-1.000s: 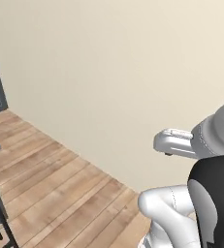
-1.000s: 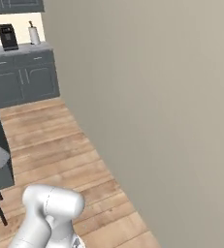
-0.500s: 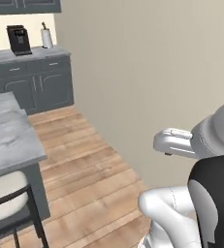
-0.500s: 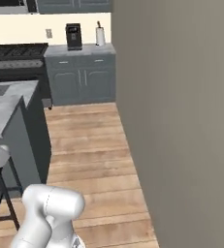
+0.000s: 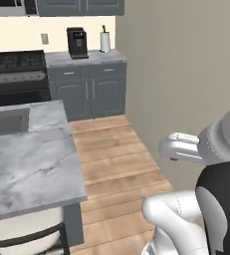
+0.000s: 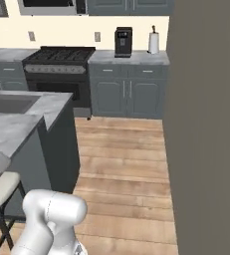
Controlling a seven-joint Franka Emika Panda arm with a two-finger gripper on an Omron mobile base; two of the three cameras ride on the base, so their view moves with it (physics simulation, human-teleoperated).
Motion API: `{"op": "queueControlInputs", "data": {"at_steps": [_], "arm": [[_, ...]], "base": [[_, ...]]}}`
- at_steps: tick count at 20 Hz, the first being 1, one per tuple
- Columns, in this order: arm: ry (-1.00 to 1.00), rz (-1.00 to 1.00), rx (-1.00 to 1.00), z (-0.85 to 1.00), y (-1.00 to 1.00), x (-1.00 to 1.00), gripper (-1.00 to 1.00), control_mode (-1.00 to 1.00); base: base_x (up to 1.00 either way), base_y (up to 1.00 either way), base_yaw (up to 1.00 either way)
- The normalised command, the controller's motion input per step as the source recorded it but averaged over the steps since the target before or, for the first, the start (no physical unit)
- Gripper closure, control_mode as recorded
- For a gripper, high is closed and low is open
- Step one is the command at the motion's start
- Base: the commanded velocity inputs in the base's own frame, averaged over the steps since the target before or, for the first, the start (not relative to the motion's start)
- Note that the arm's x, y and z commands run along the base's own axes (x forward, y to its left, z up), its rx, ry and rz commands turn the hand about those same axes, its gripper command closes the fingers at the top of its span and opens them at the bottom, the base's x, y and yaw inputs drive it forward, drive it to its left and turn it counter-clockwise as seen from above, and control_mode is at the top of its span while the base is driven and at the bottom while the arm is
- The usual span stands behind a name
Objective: Place the ketchup and mustard from the counter to the top shelf of the fridge. If the existing items in the fridge are on the top shelf, move them to other shelves.
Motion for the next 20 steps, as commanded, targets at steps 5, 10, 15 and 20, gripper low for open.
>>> {"op": "queueControlInputs", "data": {"at_steps": [5,10,15,20], "arm": [[0.00,0.00,0.00,0.00,0.00,0.00,-1.00,1.00],[0.00,0.00,0.00,0.00,0.00,0.00,-1.00,1.00],[0.00,0.00,0.00,0.00,0.00,0.00,-1.00,1.00],[0.00,0.00,0.00,0.00,0.00,0.00,-1.00,1.00]], "base": [[1.00,-0.41,0.27],[1.00,-0.45,0.26],[1.00,-0.44,0.25],[1.00,-0.40,0.23]]}}
